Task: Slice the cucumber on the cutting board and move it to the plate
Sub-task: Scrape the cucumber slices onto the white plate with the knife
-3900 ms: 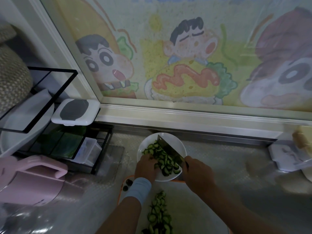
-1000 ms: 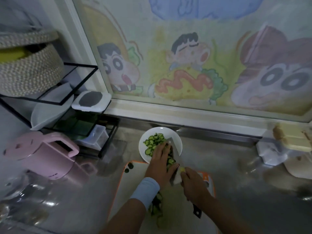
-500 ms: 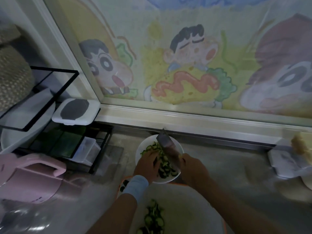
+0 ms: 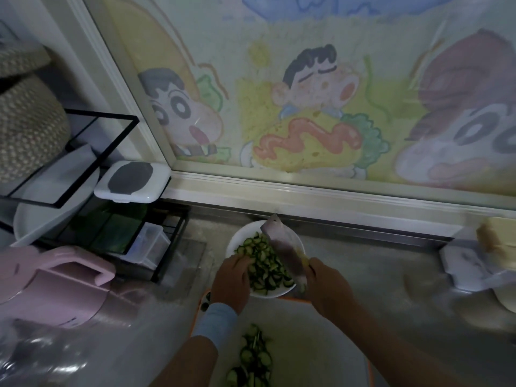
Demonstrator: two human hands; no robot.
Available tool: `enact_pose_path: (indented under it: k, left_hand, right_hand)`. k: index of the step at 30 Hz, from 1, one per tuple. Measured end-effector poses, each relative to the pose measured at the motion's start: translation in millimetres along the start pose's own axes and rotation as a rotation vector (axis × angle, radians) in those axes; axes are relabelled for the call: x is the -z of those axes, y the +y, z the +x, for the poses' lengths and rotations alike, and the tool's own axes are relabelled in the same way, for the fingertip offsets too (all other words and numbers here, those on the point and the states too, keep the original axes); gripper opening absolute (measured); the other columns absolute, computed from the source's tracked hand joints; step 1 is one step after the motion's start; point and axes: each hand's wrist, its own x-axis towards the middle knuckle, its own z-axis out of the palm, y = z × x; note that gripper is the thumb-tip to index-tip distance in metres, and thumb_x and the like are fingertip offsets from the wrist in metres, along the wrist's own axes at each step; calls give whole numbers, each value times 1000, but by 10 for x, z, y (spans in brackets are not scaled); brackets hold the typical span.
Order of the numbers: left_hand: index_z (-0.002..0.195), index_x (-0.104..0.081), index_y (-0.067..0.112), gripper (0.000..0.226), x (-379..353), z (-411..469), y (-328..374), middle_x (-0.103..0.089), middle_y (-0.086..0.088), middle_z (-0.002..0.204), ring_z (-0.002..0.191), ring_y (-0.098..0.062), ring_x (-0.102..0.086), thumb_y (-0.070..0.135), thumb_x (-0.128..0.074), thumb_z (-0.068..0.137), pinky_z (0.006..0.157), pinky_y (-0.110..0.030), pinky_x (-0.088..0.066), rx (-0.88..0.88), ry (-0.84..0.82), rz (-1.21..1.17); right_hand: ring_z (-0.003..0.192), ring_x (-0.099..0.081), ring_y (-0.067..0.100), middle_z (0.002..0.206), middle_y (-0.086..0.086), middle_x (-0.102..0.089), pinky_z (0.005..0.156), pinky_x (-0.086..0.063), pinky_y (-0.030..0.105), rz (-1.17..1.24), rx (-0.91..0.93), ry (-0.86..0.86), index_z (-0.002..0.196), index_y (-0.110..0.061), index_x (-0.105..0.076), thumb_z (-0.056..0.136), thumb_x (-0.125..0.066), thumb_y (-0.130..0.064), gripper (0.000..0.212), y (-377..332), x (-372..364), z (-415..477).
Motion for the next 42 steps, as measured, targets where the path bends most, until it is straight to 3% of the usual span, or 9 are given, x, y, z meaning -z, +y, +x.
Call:
enact_pose_path:
  k: [3, 9, 16, 19, 22, 26, 30, 39, 42]
  left_hand:
    - [98, -66, 12, 30, 28, -403, -12, -62, -4, 99, 92, -23, -60, 19, -38, 90, 81, -30, -51, 47, -76, -25]
    - [144, -34, 15, 47, -123, -1035, 58, -23, -1, 153, 141, -18, -16, 32, -35, 99, 113, -24, -7, -13, -476, 131]
    - [143, -33, 21, 74, -49, -1396, 54, -30, -2, 147, 136, -21, -24, 57, -56, 83, 114, -36, -23, -19, -575, 127]
    - [150, -7, 26, 112, 3, -1559, 25, -10, 2, 156, 143, -21, -7, 76, -56, 63, 116, -36, -13, -110, -523, 276]
    - [144, 18, 31, 122, -11, -1728, 37, 7, 2, 157, 143, -20, 5, 77, -54, 58, 117, -38, -7, -97, -499, 340]
    - [147, 2, 28, 106, -76, -1737, 34, -11, -2, 156, 142, -19, -9, 53, -69, 72, 116, -37, -14, 117, -382, 124]
    - [150, -11, 17, 102, -128, -1789, 27, -12, -1, 154, 141, -16, -10, 57, -67, 75, 115, -33, -15, 208, -245, -48]
    - [148, -12, 19, 92, -350, -1750, 189, -14, 1, 155, 142, -12, -9, 64, -55, 80, 114, -28, -14, 115, -152, -57]
    - [148, -24, 16, 81, -367, -1735, 201, -18, -2, 155, 142, -16, -11, 54, -55, 83, 115, -33, -16, 110, -144, -93]
  right_hand:
    - [59, -52, 16, 64, -7, -51, 55, -41, 35, 62, -2, 13, 74, -29, -38, 100, -26, -46, 34, 89, -85, -344]
    - [52, -40, 8, 59, -8, -42, 51, -28, 31, 21, -30, 5, 71, -30, -37, 102, -37, -35, 31, 210, -365, -1019]
    - [79, -58, 28, 83, 4, -62, 63, -36, 34, 78, -180, -84, 72, -28, -39, 101, -34, -37, 31, 480, -666, -1585]
    - [86, -59, 29, 94, 8, -65, 71, -45, 37, 97, -212, -125, 86, -24, -52, 101, -31, -38, 29, 570, -778, -1672]
    - [95, -60, 26, 105, 6, -66, 77, -46, 34, 116, -178, -228, 105, -23, -60, 101, -29, -39, 35, 540, -837, -1675]
    - [98, -58, 21, 112, 1, -65, 76, -41, 29, 110, -139, -364, 112, -25, -62, 101, -33, -39, 35, 429, -882, -1665]
    - [89, -54, 18, 108, 2, -62, 77, -43, 28, 113, -167, -438, 107, -25, -60, 102, -29, -44, 37, 308, -915, -1643]
    - [84, -48, 17, 84, -5, -51, 71, -35, 25, 66, -120, -483, 90, -20, -50, 103, -33, -34, 26, 44, -1107, -1702]
    - [90, -55, 19, 96, -1, -60, 73, -38, 27, 182, -78, -472, 97, -16, -58, 102, -36, -28, 25, -26, -1165, -1757]
